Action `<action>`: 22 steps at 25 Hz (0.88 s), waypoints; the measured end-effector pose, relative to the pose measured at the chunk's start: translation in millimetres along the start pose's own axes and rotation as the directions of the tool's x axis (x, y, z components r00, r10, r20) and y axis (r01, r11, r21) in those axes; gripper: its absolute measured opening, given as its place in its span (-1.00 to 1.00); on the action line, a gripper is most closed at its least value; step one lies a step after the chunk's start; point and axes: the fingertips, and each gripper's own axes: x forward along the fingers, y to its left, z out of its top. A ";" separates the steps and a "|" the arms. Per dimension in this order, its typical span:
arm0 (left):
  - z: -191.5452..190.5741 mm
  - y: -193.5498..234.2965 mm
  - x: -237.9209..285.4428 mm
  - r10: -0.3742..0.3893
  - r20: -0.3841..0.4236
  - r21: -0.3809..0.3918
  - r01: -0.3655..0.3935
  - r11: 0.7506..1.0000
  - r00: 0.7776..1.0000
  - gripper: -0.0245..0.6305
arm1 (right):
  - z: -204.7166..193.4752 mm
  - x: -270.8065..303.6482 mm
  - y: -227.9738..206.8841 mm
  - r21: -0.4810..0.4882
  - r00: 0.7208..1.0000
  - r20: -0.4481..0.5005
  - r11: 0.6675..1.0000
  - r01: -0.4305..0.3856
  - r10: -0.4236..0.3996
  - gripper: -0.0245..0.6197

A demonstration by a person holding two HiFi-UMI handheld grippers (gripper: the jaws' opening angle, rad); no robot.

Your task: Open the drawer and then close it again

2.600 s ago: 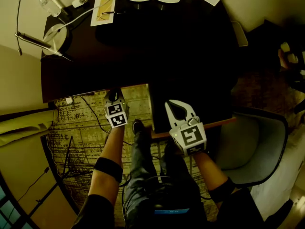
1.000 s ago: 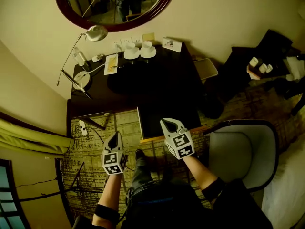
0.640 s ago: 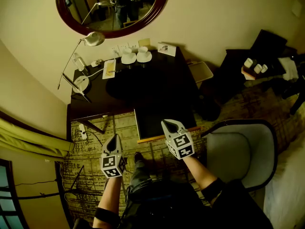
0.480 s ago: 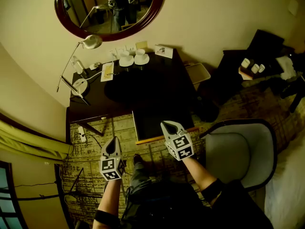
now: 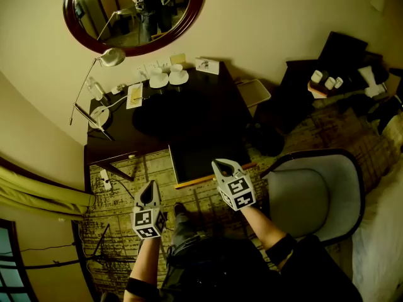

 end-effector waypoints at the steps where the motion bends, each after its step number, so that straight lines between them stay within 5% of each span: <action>1: 0.5 -1.8 0.8 -0.006 0.001 0.003 0.006 1.000 1.000 -0.92 | -0.5 -1.2 -0.6 0.001 1.000 0.000 1.000 0.004 -0.004 -0.91; 13: 0.8 -38.9 22.6 -0.117 -0.012 0.052 0.118 0.992 0.993 -0.92 | -17.6 -34.5 -30.9 0.026 0.994 -0.020 0.994 0.104 -0.103 -0.91; 22: 1.3 -72.2 41.3 -0.184 -0.036 0.066 0.186 0.980 0.982 -0.92 | -70.0 -49.3 -61.4 0.074 0.981 -0.105 0.983 0.170 -0.162 -0.91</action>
